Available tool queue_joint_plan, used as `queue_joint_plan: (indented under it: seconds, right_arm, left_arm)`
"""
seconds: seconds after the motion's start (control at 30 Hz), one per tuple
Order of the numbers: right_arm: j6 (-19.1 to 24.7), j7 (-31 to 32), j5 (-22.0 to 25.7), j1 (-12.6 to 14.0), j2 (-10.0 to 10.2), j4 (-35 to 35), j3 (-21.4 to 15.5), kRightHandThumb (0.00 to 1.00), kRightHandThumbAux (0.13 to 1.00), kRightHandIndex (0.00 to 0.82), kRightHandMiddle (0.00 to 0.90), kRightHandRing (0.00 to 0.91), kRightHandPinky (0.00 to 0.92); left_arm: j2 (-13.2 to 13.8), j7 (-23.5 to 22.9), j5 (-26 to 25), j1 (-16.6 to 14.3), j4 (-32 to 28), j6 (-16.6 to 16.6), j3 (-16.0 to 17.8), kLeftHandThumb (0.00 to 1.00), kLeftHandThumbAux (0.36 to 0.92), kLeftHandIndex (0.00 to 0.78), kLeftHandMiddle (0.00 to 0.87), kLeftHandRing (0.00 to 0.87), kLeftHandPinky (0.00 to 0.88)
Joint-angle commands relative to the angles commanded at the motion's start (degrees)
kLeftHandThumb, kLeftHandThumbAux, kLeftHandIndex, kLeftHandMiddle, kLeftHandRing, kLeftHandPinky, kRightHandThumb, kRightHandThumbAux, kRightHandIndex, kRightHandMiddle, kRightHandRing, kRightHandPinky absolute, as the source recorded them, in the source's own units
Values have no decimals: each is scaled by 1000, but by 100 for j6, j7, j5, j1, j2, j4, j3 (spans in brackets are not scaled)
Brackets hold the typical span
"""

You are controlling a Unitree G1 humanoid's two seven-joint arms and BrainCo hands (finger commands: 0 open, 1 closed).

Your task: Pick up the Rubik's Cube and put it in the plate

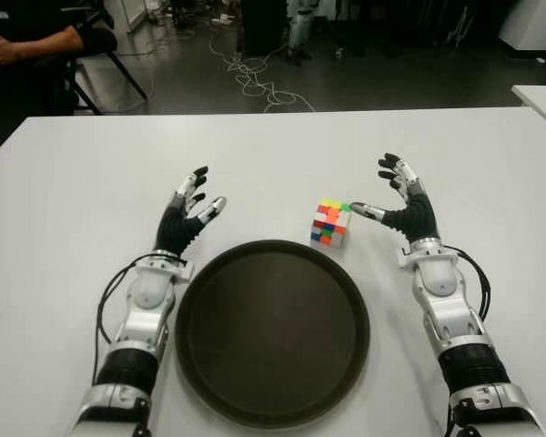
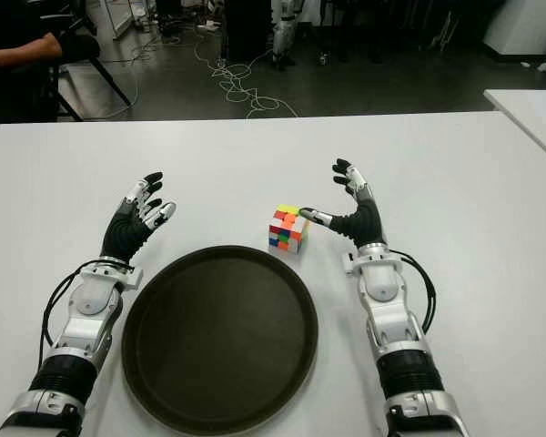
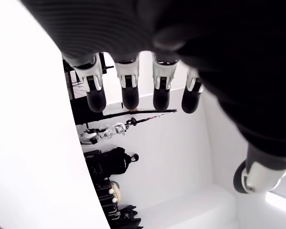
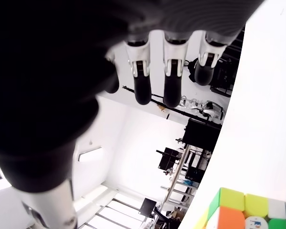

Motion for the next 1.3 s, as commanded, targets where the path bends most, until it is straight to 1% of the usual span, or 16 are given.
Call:
queue_joint_plan:
  seconds: [0.27,0.43,0.53,0.7,0.83,1.03,1.3]
  right_arm:
    - [34,-19,-7,13,2,-19,5,0,800,139,176,148,91]
    - [45,11,31,-2,-4,-19,-8,0,804,139,178,152,101]
    - [52,18,43,-2,-2,-24,-11,0,804,137,177,152,101]
    - [-6,35,80,-6,-3,17,-25,0,803,138,176,149,91]
    - [6,40,57,-14,-40,11,-17,0,800,135,173,146,85]
    - [32,22,15,-11,-67,18,6,0,809,125,171,154,116]
    - [76,71,50,1,-75,-4,1,0,808,124,174,159,131]
  left_arm:
    - [-15,-4,-23,4,-23,21,10,0,553,73,90,34,1]
    - [-8,-68,-52,12,-78,58,-4,0,536,73,90,37,6]
    - [-14,-89,-70,11,-82,46,-4,0,539,74,88,35,2]
    - [-33,-86,-75,16,-97,48,-9,0,567,62,78,28,0]
    - [-34,-30,-26,-4,-71,37,-15,0,565,58,79,30,0]
    - [-38,-9,-5,-6,-37,-5,-22,0,560,60,91,42,13]
    - [-35,-63,-32,15,-82,59,-31,0,543,52,73,27,2]
